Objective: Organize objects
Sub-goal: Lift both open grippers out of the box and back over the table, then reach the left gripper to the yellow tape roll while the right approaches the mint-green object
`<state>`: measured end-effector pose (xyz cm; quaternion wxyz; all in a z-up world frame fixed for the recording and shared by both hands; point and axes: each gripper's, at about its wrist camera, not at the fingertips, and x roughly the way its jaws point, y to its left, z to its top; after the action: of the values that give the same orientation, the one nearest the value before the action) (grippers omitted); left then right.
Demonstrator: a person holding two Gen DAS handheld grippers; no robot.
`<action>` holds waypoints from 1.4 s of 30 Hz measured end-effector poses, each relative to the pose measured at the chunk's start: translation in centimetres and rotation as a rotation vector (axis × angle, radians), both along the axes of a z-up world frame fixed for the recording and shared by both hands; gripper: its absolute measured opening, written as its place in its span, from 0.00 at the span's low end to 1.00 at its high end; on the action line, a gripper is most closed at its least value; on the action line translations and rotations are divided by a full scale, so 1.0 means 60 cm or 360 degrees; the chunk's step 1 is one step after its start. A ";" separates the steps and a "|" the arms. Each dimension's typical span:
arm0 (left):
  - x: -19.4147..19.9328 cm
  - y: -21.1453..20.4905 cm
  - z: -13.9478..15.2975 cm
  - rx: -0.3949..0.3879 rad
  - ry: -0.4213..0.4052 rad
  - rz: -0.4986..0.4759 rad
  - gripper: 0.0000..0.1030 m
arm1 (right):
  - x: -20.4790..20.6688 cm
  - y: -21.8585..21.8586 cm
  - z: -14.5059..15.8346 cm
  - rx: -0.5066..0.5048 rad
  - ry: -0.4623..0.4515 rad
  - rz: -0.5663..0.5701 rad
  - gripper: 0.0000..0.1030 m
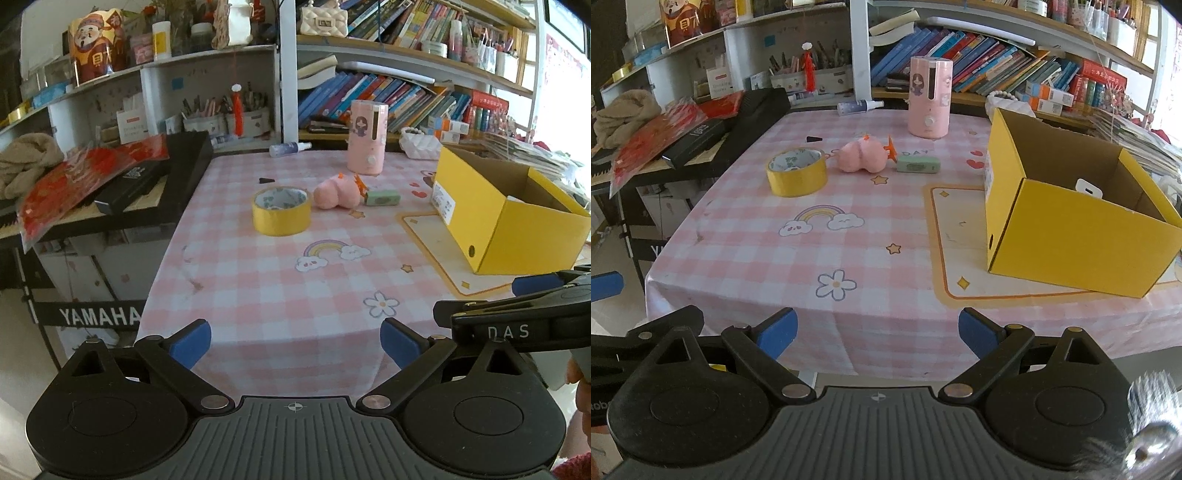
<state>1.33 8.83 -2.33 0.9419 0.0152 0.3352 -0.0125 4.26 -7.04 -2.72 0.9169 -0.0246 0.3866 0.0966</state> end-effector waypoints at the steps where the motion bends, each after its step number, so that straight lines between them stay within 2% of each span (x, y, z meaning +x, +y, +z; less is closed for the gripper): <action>1: 0.005 0.001 -0.001 0.0003 0.0001 0.0005 0.97 | 0.006 0.002 -0.001 -0.0001 0.0002 0.0004 0.92; 10: 0.072 0.012 -0.006 0.0041 0.0006 0.0090 0.97 | 0.082 0.019 -0.005 -0.0007 0.0015 0.0063 0.92; 27: 0.215 0.020 -0.009 -0.0043 0.0040 0.0167 0.97 | 0.257 0.027 0.005 0.0036 -0.0024 0.0134 0.85; 29: 0.231 0.019 -0.012 -0.0031 0.0054 0.0179 0.97 | 0.275 0.027 0.004 0.0042 -0.0031 0.0123 0.84; 34: 0.272 0.013 -0.019 -0.0014 0.0075 0.0208 0.97 | 0.329 0.016 0.004 0.0053 -0.0074 0.0015 0.74; 36: 0.286 0.010 -0.021 -0.0007 0.0077 0.0215 0.97 | 0.353 0.012 0.001 0.0034 -0.0087 -0.0029 0.73; 42: 0.327 -0.003 -0.034 0.0004 0.0110 0.0203 0.97 | 0.429 0.008 -0.028 -0.0058 0.0000 -0.0101 0.72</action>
<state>20.96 8.66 -4.35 0.9287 -0.0056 0.3677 0.0475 30.01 -6.55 -4.40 0.9189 -0.0290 0.3888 0.0604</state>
